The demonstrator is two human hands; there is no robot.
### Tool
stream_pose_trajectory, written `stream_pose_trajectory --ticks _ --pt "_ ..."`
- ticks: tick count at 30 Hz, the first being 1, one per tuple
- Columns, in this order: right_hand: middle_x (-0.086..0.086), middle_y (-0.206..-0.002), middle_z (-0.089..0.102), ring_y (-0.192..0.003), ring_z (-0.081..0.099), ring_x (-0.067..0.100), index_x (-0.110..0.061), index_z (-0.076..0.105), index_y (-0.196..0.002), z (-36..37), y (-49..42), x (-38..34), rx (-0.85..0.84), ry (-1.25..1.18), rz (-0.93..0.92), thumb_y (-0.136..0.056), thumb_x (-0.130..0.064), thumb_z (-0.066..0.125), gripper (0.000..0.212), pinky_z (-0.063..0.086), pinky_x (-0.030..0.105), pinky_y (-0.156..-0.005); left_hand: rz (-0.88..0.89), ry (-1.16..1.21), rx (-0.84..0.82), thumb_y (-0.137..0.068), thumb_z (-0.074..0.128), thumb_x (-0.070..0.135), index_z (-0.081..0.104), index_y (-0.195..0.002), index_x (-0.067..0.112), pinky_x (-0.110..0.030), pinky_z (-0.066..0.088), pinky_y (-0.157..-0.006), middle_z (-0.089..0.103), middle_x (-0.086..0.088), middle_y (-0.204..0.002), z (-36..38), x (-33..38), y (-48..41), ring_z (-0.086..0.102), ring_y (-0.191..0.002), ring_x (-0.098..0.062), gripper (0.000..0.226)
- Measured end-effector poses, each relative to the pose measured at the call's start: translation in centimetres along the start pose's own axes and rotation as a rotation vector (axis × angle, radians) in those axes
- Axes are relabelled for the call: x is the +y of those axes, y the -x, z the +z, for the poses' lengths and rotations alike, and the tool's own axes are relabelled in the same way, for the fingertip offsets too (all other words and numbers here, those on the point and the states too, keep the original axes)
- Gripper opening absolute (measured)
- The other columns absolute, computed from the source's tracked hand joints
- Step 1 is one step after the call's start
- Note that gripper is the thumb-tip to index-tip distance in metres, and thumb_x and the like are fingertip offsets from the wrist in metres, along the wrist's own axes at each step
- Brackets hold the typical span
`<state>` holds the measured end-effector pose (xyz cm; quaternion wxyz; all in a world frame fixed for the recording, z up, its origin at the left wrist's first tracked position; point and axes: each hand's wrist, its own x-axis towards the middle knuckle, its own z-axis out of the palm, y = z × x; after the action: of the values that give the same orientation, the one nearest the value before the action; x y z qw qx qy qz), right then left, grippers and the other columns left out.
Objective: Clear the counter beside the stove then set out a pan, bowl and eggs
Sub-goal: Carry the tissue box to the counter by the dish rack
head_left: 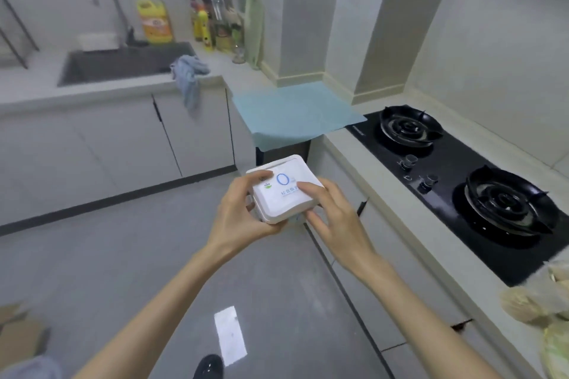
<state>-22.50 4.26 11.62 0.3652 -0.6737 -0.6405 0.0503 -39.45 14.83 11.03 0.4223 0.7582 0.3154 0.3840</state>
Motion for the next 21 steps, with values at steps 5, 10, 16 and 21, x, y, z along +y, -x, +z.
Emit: stream_pose_trajectory --ticks 5,10,16,21 --pt "0.004 -0.14 0.043 -0.122 0.045 0.013 -0.02 0.049 -0.134 7.6 -6.1 -5.2 -0.067 -0.07 -0.147 -0.089 -0.01 0.057 0.047 0.04 0.015 -0.093 -0.074 -0.019 0.155 -0.049 0.082 0.028 0.054 -0.118 0.035 -0.032 0.055 -0.088 0.054 0.011 -0.124 -9.3 -4.1 0.1 0.054 -0.114 -0.01 0.075" --pt "0.002 -0.142 0.041 -0.121 0.046 0.013 -0.024 0.045 -0.135 15.5 -12.3 -10.7 -0.162 -0.108 -0.245 -0.092 -0.011 0.057 0.046 0.039 0.013 -0.091 -0.12 -0.031 0.258 -0.05 0.083 0.017 0.055 -0.117 0.036 -0.037 0.055 -0.089 0.054 0.009 -0.123 -19.2 -8.2 -0.5 0.055 -0.112 -0.008 0.076" --pt "-0.002 -0.14 0.041 -0.121 0.046 0.01 -0.024 0.047 -0.134 25.7 -20.5 -18.0 -0.204 -0.212 -0.323 -0.092 -0.008 0.057 0.046 0.045 0.023 -0.095 -0.128 -0.121 0.357 -0.047 0.079 0.032 0.053 -0.118 0.039 -0.029 0.054 -0.089 0.054 0.014 -0.122 -31.9 -13.5 -2.1 0.056 -0.107 -0.007 0.075" --pt "-0.004 -0.138 0.042 -0.12 0.048 0.011 -0.023 0.049 -0.132 32.6 -26.4 -23.2 -0.27 -0.291 -0.383 -0.091 -0.005 0.058 0.045 0.046 0.027 -0.096 -0.163 -0.179 0.452 -0.045 0.075 0.038 0.055 -0.118 0.034 -0.012 0.048 -0.081 0.056 0.01 -0.119 -40.3 -16.9 -3.4 0.056 -0.099 -0.004 0.076"
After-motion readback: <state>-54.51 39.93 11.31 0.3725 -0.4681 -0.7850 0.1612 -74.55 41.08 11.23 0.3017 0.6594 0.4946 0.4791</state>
